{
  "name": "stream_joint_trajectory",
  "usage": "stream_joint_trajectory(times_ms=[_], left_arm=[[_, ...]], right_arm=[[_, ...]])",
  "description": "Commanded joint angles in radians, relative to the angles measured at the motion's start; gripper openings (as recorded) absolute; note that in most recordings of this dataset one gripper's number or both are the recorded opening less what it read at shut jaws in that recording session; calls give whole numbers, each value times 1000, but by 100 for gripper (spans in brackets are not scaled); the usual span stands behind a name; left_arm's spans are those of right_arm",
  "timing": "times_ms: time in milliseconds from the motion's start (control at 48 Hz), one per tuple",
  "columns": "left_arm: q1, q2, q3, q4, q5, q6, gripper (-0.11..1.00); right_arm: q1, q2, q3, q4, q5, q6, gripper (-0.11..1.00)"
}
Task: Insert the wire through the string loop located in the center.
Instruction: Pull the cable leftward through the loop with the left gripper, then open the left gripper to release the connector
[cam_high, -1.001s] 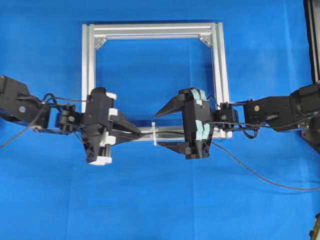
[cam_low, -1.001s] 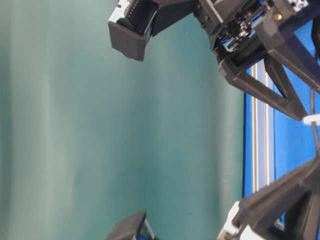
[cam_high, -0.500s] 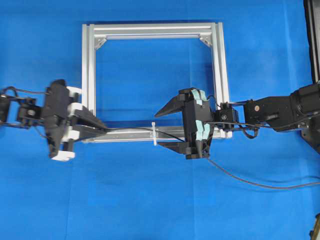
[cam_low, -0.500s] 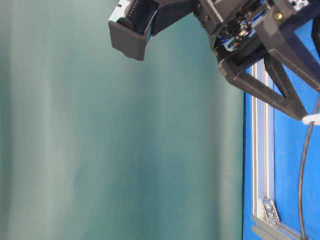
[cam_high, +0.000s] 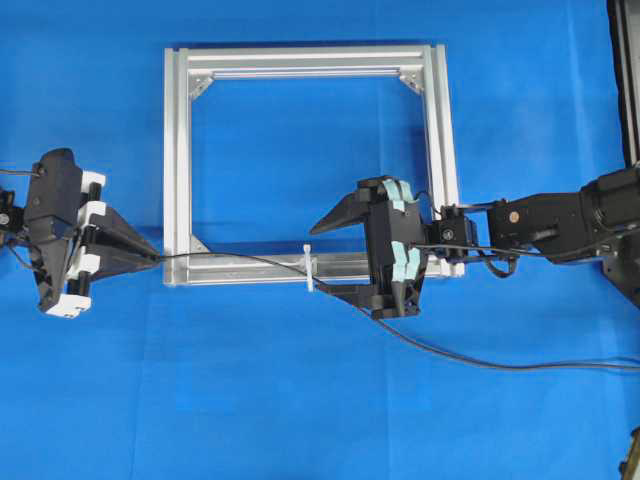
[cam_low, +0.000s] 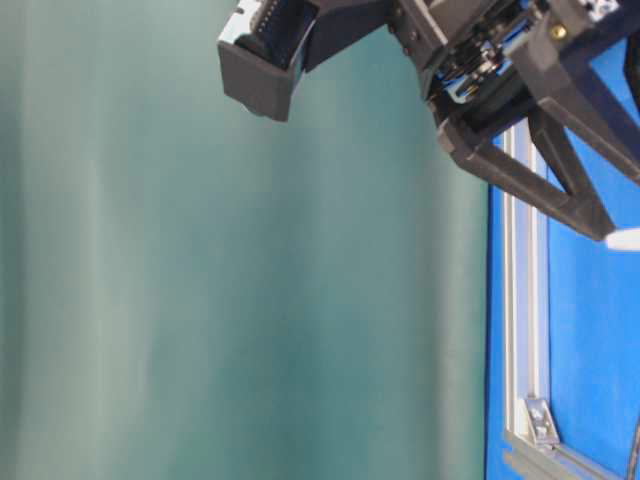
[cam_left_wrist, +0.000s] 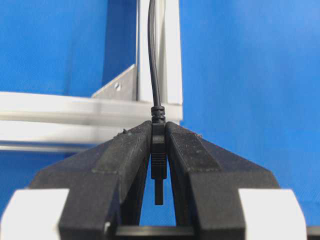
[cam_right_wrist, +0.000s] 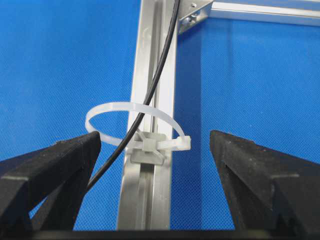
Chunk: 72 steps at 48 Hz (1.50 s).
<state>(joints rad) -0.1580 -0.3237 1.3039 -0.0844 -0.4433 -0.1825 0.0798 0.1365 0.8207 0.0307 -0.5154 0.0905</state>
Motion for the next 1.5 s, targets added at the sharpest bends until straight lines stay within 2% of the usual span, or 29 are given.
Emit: stream_joint_trajectory(times_ms=[0, 730, 792, 959, 1043, 1084, 1480], left_arm=[[-3, -11, -5, 3, 5, 5, 9], [-5, -12, -18, 8, 35, 23, 11], [-3, -12, -20, 8, 35, 20, 22], [-3, -12, -20, 8, 40, 18, 73], [-3, -12, -20, 8, 44, 18, 89], [-3, -12, -20, 8, 44, 18, 92], [-3, -21, -31, 8, 44, 14, 91]], right_arm=[[0, -17, -8, -2, -5, 0, 92], [0, -17, -8, -2, -5, 0, 92], [0, -17, -8, -2, -5, 0, 92], [0, -17, -6, -2, -3, -2, 92], [0, -17, -8, -2, 0, -2, 92], [0, -17, -6, -2, 2, -2, 92], [0, -25, -8, -2, 3, -2, 92]])
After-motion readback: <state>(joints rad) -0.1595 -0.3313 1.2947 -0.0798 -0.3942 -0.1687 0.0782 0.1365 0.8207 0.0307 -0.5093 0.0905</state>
